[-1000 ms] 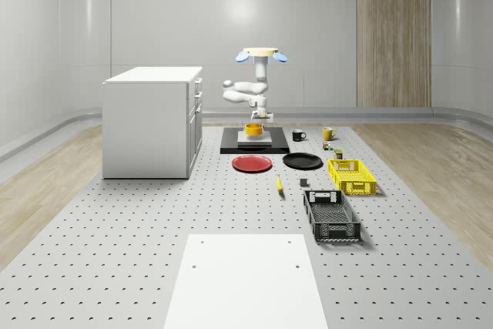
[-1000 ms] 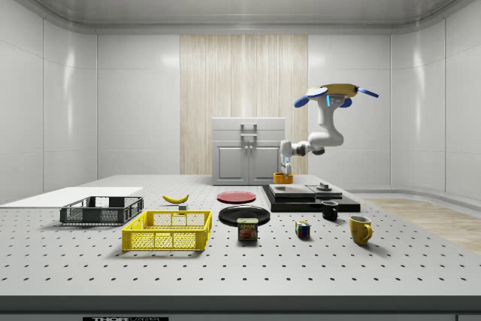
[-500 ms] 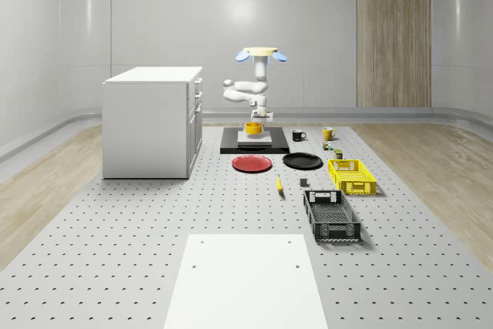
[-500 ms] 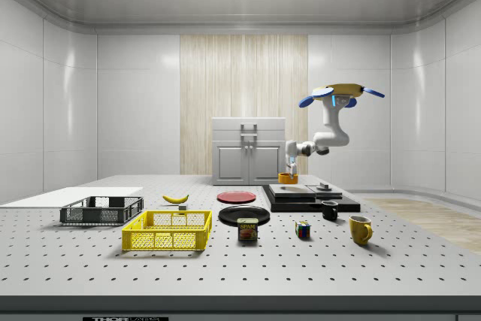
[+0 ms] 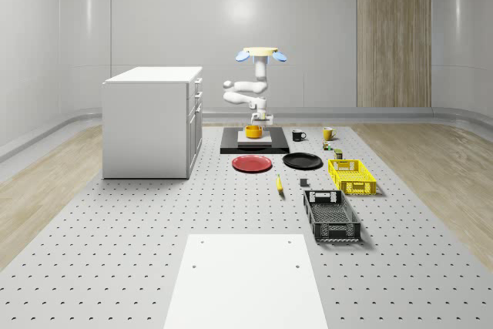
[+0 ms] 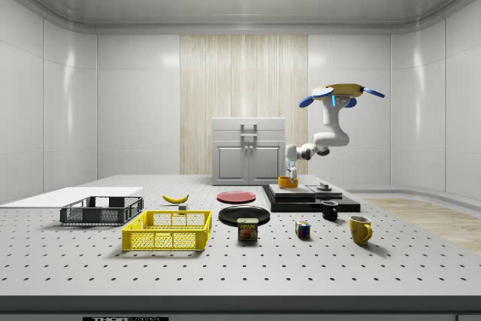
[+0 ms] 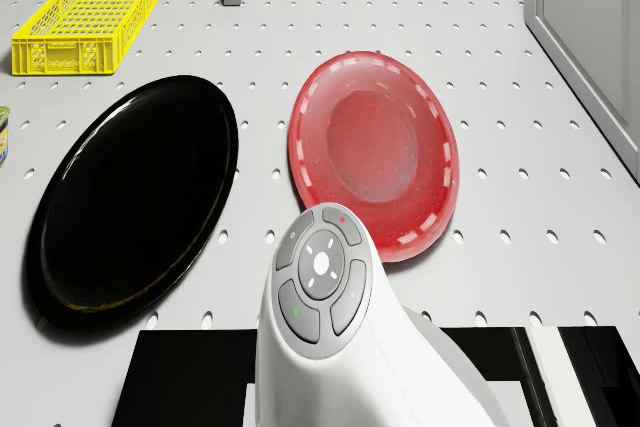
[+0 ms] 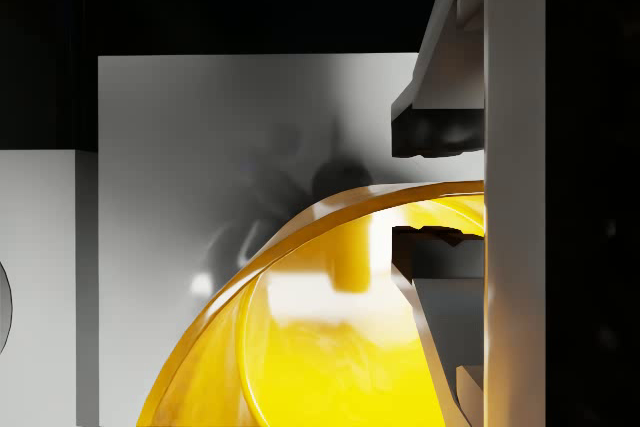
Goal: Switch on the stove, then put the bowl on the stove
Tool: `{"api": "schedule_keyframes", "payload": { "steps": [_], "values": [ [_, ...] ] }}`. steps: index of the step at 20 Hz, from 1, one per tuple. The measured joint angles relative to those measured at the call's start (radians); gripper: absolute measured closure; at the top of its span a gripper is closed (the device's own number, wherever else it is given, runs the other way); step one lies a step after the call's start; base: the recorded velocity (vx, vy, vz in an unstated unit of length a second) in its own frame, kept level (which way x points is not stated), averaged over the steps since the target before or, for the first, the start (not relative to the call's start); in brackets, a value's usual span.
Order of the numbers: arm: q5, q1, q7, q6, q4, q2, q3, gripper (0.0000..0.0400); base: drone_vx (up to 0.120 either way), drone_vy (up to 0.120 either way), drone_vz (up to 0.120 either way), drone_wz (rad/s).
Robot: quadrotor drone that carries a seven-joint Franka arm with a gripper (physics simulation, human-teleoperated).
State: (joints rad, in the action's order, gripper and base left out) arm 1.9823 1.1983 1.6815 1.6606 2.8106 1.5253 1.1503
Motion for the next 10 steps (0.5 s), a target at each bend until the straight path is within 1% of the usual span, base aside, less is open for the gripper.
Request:
{"api": "schedule_keyframes", "payload": {
  "steps": [1, 2, 4, 7, 10],
  "values": [
    [0.005, 0.001, 0.000, 0.001, -0.002, -0.001, -0.005, 0.0182, 0.000, 0.000, 0.000, 0.000],
    [0.006, 0.001, -0.001, 0.001, -0.002, -0.002, -0.006, 0.0142, 0.000, 0.000, 0.000, 0.000],
    [0.000, -0.002, -0.001, -0.004, 0.001, -0.004, 0.002, 0.0086, 0.000, 0.000, 0.000, 0.000],
    [-0.026, -0.010, -0.002, -0.018, 0.012, -0.005, 0.030, 0.0041, 0.000, 0.000, 0.000, 0.000],
    [-0.047, -0.015, -0.002, -0.029, 0.020, -0.006, 0.053, 0.0021, 0.000, 0.000, 0.000, 0.000]
  ]
}}
